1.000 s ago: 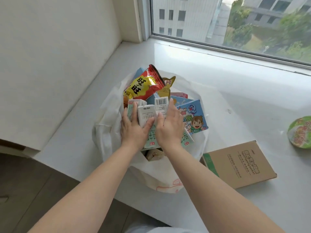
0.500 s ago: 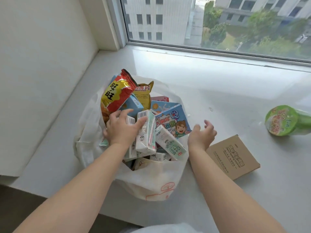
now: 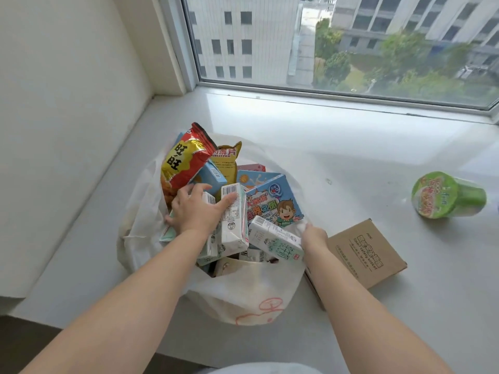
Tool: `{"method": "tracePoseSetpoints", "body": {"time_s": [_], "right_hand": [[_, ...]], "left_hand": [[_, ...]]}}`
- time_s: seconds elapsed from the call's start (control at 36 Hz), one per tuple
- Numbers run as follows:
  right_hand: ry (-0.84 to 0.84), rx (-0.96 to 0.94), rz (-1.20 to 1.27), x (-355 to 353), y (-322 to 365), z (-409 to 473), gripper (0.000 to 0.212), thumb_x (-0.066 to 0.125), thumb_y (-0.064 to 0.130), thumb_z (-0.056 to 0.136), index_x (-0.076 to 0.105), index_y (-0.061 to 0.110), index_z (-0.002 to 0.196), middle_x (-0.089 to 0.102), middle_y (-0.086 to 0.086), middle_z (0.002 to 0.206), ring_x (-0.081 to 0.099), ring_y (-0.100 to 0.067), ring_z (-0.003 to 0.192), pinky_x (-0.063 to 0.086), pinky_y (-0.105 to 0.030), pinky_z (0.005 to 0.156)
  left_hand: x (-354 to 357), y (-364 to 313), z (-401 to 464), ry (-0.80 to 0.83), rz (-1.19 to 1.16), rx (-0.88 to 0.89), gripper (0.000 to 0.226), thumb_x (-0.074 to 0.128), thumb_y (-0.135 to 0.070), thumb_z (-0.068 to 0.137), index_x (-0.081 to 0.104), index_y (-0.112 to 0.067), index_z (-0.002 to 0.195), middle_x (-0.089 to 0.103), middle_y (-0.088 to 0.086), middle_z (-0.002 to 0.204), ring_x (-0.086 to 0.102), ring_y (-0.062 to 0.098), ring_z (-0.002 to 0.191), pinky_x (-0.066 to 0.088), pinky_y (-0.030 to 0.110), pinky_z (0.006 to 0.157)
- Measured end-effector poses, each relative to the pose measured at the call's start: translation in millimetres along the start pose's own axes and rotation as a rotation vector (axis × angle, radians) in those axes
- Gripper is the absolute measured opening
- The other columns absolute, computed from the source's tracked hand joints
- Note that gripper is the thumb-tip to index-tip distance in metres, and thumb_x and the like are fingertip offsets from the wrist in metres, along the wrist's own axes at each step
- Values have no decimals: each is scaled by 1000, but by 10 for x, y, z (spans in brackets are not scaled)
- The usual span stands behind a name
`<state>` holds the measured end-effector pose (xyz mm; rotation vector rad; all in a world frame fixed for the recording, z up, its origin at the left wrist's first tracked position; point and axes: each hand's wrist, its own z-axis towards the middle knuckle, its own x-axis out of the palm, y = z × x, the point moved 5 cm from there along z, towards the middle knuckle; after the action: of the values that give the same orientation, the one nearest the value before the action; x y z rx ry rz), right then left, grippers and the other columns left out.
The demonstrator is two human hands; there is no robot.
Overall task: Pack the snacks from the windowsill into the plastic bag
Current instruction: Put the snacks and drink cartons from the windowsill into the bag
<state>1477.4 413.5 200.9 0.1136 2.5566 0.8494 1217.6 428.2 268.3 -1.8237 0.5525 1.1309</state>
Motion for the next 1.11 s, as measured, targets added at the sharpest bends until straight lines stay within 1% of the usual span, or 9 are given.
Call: {"method": "tracePoseSetpoints", "body": {"time_s": [0.28, 0.44, 0.53, 0.64, 0.72, 0.81, 0.94, 1.06, 1.11], "right_hand": [[148, -135, 162, -105, 215, -387, 21, 59, 19, 86, 54, 8, 103, 61, -7, 83, 59, -20, 71, 44, -28, 56], [229, 232, 458, -169, -111, -338, 41, 57, 23, 90, 41, 10, 125, 51, -17, 117, 56, -33, 100, 50, -51, 88], [316, 332, 500, -130, -176, -356, 51, 58, 33, 88, 41, 12, 131, 56, -21, 121, 59, -40, 99, 53, -52, 71], [436, 243, 444, -135, -41, -429, 30, 47, 34, 94, 59, 8, 99, 69, -14, 60, 65, -29, 63, 47, -38, 61], [512, 186, 506, -79, 81, -470, 34, 43, 37, 94, 63, 10, 102, 71, -11, 69, 67, -26, 60, 49, -33, 63], [474, 228, 627, -122, 101, -457, 37, 46, 37, 93, 63, 5, 102, 67, -17, 88, 63, -32, 82, 50, -41, 76], [251, 129, 693, -372, 135, -282, 32, 64, 14, 83, 62, 2, 112, 70, -18, 104, 66, -35, 97, 50, -51, 92], [117, -191, 533, -540, 373, -509, 4, 62, 4, 82, 62, 6, 86, 67, -8, 78, 65, -25, 71, 55, -33, 66], [111, -447, 404, -525, 569, -758, 16, 62, 2, 83, 59, 12, 72, 61, -1, 66, 59, -18, 63, 48, -26, 58]], "left_hand": [[-43, -138, -9, -31, -157, 6, 69, 52, -77, 71, 46, -36, 126, 30, 3, 142, 30, 29, 132, 28, 57, 106], [228, -598, -556, -8, 304, 557, 77, 45, -83, 68, 24, -53, 135, -4, -3, 151, -13, 25, 143, -2, 69, 106], [414, -700, -834, 114, 540, 887, 81, 34, -85, 72, 12, -53, 142, -9, -9, 155, -23, 20, 142, -15, 72, 102], [575, -795, -1056, 330, 674, 1215, 77, 41, -74, 80, 12, -46, 146, 23, -12, 153, 0, 19, 147, -23, 69, 100], [620, -874, -1181, 257, 587, 1433, 65, 66, -55, 67, 50, -35, 126, 60, -6, 120, 47, 23, 128, -2, 74, 105], [650, -907, -1120, 240, 538, 1402, 54, 72, -47, 63, 58, -29, 113, 66, -6, 101, 65, 21, 98, 11, 70, 103], [563, -1015, -900, 254, 470, 1074, 61, 60, -50, 82, 37, -32, 135, 49, -11, 136, 45, 15, 127, 1, 53, 116], [601, -1142, -807, 176, 502, 978, 59, 57, -51, 84, 33, -32, 135, 51, -9, 131, 49, 18, 123, 11, 52, 115], [712, -1197, -782, 158, 592, 940, 58, 56, -44, 87, 32, -25, 137, 51, -2, 131, 45, 22, 125, 18, 49, 111]]}}
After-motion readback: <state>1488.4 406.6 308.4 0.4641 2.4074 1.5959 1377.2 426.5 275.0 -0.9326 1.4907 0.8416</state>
